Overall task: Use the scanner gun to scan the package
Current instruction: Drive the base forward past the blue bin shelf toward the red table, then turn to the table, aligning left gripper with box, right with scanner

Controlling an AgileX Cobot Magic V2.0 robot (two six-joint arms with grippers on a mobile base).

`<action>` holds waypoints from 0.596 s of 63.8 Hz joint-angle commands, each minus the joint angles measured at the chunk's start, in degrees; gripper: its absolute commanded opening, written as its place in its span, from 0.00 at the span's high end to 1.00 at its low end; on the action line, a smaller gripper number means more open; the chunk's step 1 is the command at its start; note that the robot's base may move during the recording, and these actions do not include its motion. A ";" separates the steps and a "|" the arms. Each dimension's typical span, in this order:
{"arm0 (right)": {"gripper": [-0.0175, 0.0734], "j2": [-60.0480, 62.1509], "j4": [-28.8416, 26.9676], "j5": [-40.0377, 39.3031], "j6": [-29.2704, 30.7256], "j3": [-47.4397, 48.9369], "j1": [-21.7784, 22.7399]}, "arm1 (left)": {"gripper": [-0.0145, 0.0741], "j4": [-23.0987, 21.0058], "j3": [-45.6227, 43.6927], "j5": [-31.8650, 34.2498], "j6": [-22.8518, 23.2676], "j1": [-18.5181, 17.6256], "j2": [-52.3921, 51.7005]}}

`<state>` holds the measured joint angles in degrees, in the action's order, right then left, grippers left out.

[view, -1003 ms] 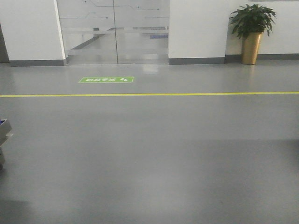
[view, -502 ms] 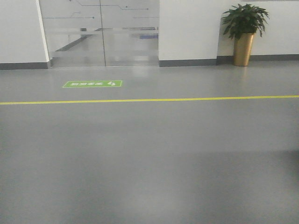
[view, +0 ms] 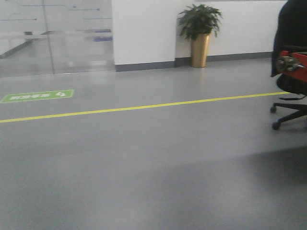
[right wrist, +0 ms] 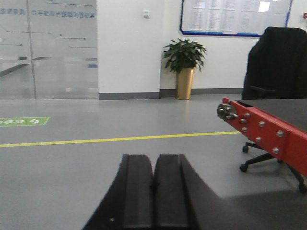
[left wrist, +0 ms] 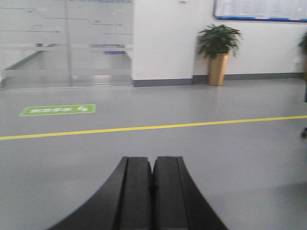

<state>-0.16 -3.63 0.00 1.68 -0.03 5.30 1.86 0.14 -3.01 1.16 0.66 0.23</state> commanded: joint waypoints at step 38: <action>0.99 0.16 0.05 -0.92 0.18 0.03 0.21 | 0.96 -0.31 -0.14 1.00 -0.16 -0.31 -0.23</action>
<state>-0.16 -3.63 0.00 1.68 -0.03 5.30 1.86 0.14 -3.01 1.16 0.66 0.23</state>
